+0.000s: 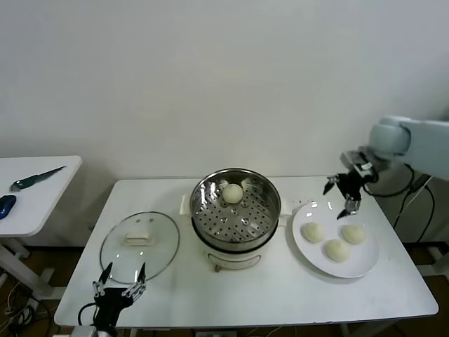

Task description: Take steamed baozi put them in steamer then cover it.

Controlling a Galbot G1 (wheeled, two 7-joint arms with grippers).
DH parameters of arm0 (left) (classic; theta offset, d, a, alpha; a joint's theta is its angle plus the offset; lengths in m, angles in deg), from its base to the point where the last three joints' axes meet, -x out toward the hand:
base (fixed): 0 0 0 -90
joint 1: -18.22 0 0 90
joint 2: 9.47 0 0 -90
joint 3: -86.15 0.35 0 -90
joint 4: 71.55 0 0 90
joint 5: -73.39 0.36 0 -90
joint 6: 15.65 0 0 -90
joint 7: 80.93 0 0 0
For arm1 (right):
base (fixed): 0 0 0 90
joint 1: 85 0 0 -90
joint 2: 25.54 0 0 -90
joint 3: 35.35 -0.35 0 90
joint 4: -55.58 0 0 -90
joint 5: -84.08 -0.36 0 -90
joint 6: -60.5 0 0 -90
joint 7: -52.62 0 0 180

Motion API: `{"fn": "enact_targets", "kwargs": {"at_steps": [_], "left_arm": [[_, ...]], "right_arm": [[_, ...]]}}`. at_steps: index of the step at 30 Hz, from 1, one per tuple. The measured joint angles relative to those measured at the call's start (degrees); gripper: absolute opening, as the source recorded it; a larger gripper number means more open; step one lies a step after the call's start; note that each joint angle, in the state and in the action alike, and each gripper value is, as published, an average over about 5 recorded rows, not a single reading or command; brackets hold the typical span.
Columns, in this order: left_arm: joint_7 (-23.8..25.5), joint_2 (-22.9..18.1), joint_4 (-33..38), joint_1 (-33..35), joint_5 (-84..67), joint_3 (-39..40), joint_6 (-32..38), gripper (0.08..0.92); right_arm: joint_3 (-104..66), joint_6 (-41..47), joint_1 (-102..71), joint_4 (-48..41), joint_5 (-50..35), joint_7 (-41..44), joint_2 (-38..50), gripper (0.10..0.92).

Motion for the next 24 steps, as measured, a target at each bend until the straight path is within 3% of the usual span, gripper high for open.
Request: {"fn": "enact_targets", "kwargs": {"at_steps": [24], "left_arm": [[-0.1, 0.1, -0.9, 0.2, 0.2, -0.3, 0.3, 0.823]], "right_arm": [[-26.7, 6.8, -28.9, -13.2, 11.6, -4.4, -4.3, 0.823]]}}
